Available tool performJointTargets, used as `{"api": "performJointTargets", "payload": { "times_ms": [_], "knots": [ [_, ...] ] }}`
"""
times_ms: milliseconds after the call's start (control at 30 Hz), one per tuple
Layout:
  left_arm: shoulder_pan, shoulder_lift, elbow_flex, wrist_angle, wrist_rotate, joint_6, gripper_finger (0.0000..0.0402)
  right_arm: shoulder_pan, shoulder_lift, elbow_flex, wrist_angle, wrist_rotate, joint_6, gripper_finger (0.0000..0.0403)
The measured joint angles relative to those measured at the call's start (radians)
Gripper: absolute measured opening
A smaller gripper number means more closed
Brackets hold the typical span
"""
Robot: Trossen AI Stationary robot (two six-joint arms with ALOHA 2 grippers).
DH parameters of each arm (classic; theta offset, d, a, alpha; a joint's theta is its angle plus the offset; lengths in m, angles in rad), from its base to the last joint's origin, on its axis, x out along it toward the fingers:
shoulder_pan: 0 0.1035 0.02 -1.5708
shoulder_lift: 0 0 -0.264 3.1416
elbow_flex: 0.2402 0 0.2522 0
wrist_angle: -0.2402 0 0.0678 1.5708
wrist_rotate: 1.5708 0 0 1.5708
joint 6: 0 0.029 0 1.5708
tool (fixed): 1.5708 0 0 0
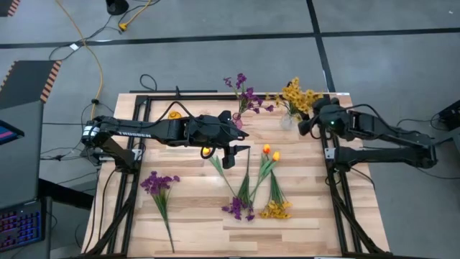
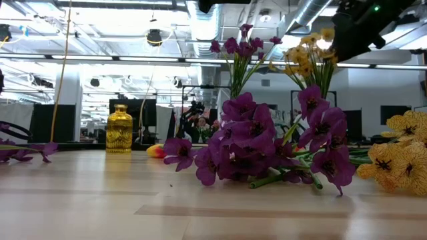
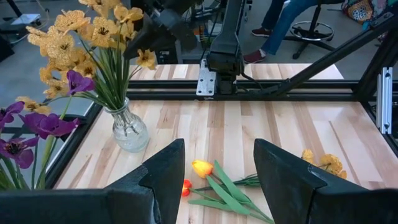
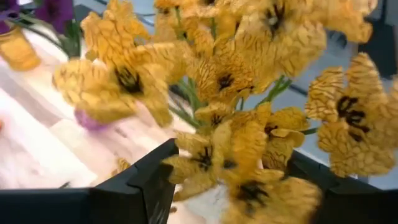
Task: Sort flowers into vase by color
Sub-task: Put the left yellow flowers into the transparent vase
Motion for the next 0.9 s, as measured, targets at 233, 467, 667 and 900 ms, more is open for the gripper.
{"api": "performJointTargets", "payload": {
  "times_ms": [233,467,667,900],
  "knots": [
    [0.0,0.0,0.0,0.0,0.0,0.0,0.018,0.0,0.0,0.058,-0.134,-0.007,0.061,0.0256],
    [0.0,0.0,0.0,0.0,0.0,0.0,0.018,0.0,0.0,0.12,-0.159,-0.01,0.062,0.0256],
    [0.0,-0.027,0.0,-0.05,0.0,-0.021,0.018,0.0,0.0,0.185,-0.225,-0.092,0.066,0.0256],
    [0.0,-0.071,0.001,-0.199,0.0,-0.193,0.018,0.001,-0.001,0.219,-0.33,-0.309,0.134,0.0256]
  ]
}}
